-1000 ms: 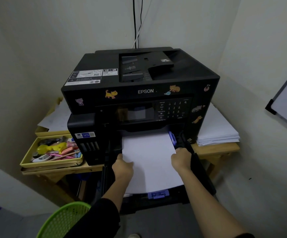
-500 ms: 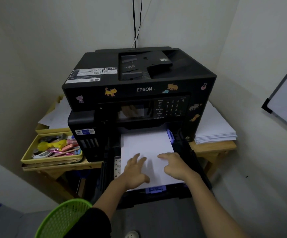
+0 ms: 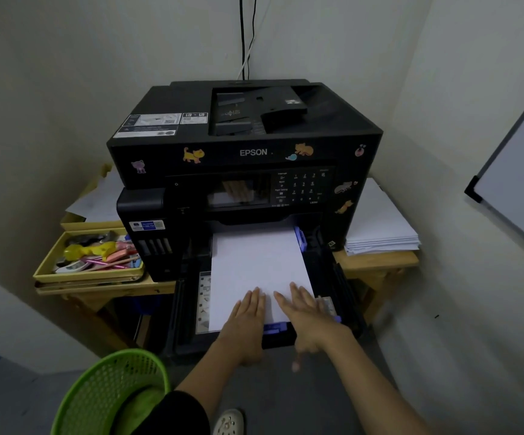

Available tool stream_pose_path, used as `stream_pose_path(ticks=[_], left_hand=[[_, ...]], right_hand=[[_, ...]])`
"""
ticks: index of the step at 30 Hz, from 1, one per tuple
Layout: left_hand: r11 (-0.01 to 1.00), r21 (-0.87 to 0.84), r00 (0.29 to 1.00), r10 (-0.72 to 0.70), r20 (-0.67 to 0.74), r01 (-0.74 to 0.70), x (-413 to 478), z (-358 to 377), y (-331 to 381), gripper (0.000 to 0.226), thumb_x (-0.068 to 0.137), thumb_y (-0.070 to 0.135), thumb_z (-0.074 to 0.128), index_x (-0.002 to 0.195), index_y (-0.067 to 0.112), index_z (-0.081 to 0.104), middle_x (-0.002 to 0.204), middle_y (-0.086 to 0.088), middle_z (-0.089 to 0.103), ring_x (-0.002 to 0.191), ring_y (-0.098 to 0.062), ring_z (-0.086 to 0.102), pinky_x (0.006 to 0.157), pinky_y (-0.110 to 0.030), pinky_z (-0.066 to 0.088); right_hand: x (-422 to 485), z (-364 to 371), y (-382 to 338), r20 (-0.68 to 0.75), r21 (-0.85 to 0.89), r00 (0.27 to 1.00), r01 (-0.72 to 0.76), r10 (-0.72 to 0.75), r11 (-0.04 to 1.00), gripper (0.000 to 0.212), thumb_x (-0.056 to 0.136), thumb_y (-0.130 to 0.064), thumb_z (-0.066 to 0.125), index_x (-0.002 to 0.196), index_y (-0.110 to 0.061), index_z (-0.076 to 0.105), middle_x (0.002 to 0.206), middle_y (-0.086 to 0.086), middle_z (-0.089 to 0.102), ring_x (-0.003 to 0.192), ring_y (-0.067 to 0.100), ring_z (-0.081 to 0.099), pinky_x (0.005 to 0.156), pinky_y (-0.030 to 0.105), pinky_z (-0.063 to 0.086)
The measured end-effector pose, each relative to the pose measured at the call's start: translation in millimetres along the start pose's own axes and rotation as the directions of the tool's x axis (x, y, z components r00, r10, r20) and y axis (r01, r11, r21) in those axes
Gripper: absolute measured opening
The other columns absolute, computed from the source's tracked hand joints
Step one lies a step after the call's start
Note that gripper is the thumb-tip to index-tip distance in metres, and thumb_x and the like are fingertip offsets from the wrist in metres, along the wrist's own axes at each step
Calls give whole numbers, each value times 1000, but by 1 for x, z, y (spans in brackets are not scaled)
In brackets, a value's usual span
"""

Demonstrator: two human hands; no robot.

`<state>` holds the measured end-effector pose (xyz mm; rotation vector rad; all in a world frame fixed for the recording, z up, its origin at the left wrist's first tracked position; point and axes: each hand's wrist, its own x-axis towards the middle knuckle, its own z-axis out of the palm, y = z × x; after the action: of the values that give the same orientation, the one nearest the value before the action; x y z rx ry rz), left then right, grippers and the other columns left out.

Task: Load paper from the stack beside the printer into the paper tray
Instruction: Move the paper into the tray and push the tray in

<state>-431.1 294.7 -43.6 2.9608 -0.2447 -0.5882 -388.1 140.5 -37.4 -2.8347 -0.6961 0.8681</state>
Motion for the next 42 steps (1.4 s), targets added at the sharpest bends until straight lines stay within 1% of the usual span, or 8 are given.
stream_pose_path(ticks=[4, 12, 25, 32, 36, 39, 41, 42], left_hand=[[1000, -8, 1000, -1, 17, 1, 2, 2, 1, 95, 84, 6, 53, 146, 4, -18, 155, -13, -25, 144, -25, -20, 118, -33, -6], [1000, -25, 1000, 15, 7, -15, 20, 0, -18, 94, 83, 4, 52, 147, 5, -17, 155, -13, -26, 144, -24, -22, 117, -33, -7], [995, 36, 994, -92, 57, 90, 100, -59, -48, 94, 84, 14, 55, 147, 3, -13, 157, -14, -18, 146, -26, -13, 120, -36, -2], [983, 46, 983, -175, -62, 178, 123, -66, -59, 89, 87, 14, 53, 148, 4, -12, 159, -12, -10, 147, -25, -10, 121, -37, -1], [973, -75, 963, -226, -150, 217, 112, -55, -54, 96, 84, 32, 53, 148, 4, -12, 158, -13, -12, 146, -26, -15, 119, -39, -8], [930, -257, 881, -339, -331, 261, 99, -42, -44, 104, 81, 54, 47, 147, 2, -15, 156, -13, -21, 144, -28, -22, 113, -41, -20], [798, -510, 733, -551, -400, 321, 94, -36, -33, 110, 81, 54, 52, 145, -2, -18, 153, -20, -26, 142, -32, -25, 112, -41, -20], [681, -643, 644, -673, -363, 350, 93, -36, -27, 113, 81, 52, 57, 144, -4, -19, 152, -23, -27, 141, -34, -26, 113, -42, -19]], right_hand=[[3, 4, -3, -90, 0, 996, -6, 6, 1000, 106, 78, -2, 62, 148, -32, -13, 153, 6, -32, 141, 25, -27, 117, 50, -5], [22, 4, -7, -140, 31, 990, 7, -3, 999, 104, 77, 5, 57, 148, -29, -11, 152, 10, -33, 140, 28, -30, 116, 53, -8], [99, -59, 0, -196, -53, 977, -91, 79, 994, 95, 78, -9, 60, 150, -27, 1, 158, 12, -15, 145, 30, -15, 116, 50, -3], [120, -70, -1, -349, -55, 921, -206, 174, 977, 85, 78, -14, 61, 148, -19, 14, 157, 15, 7, 143, 37, 4, 116, 57, 4], [115, -68, -2, -373, 32, 896, -247, 241, 969, 83, 74, -26, 63, 146, -19, 23, 156, 15, 12, 142, 40, 2, 110, 64, -9], [106, -63, -3, -460, 281, 830, -199, 314, 939, 85, 70, -34, 57, 147, -22, 25, 158, 12, 10, 144, 36, -5, 107, 62, -17], [102, -55, -5, -562, 497, 682, -173, 468, 850, 81, 77, -34, 57, 148, -19, 21, 159, 15, 2, 144, 36, -10, 111, 58, -13], [101, -53, -6, -567, 599, 603, -165, 561, 784, 81, 81, -34, 57, 149, -17, 16, 158, 17, -4, 144, 37, -12, 114, 57, -8]])
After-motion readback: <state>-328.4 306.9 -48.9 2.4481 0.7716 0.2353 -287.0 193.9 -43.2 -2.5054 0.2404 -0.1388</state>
